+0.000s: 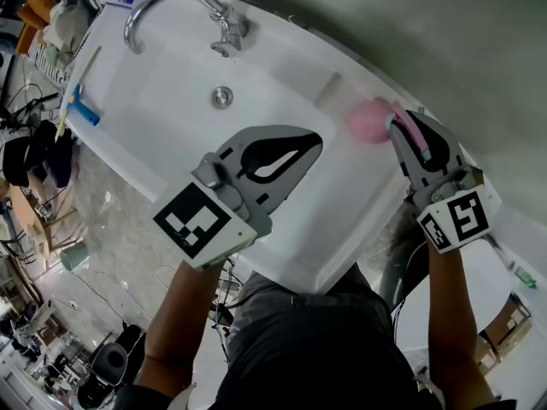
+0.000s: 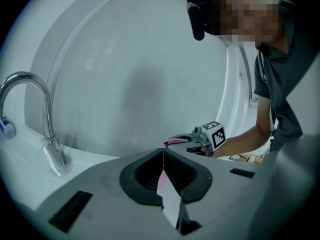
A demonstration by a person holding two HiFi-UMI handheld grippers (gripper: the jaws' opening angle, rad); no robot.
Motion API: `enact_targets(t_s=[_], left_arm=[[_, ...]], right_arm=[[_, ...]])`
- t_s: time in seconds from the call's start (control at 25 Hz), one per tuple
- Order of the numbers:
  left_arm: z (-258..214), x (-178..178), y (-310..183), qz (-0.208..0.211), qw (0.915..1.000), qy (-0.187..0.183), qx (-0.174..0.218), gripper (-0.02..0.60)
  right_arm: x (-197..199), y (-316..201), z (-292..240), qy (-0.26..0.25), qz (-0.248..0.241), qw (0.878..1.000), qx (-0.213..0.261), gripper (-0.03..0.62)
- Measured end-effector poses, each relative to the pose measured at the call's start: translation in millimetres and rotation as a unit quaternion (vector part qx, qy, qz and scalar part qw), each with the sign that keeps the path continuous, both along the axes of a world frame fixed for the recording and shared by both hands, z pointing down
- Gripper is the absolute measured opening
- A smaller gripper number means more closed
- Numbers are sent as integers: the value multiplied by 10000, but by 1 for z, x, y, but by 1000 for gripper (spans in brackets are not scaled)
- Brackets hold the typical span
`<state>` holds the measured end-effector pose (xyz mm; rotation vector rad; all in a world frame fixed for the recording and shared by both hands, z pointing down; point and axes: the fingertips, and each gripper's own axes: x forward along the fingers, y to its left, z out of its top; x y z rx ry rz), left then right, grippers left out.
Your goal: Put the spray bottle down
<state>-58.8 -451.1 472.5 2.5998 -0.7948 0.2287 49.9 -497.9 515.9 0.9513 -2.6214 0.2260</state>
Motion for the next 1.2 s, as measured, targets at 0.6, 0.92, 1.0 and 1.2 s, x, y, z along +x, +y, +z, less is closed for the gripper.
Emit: enact_targets(t_s=[0.6,0.92,1.0,1.2], left_arm=[[-8,-8,7,-127,9998,-70,98,6],[-22,-12,20,-208,9994,-144,242,6],[-27,-13,23,-227,9992,-170,277,6],[-40,-15,34,-317,9985,-228,396,6]], right_arm=[[-9,15,9,19,-389,9992,-73,155],[-6,24,-8,0,-369,9993,93,190],[-4,25,-16,-20,-347,9992,177,192],[8,32,-45,-100,-176,9984,533,195]])
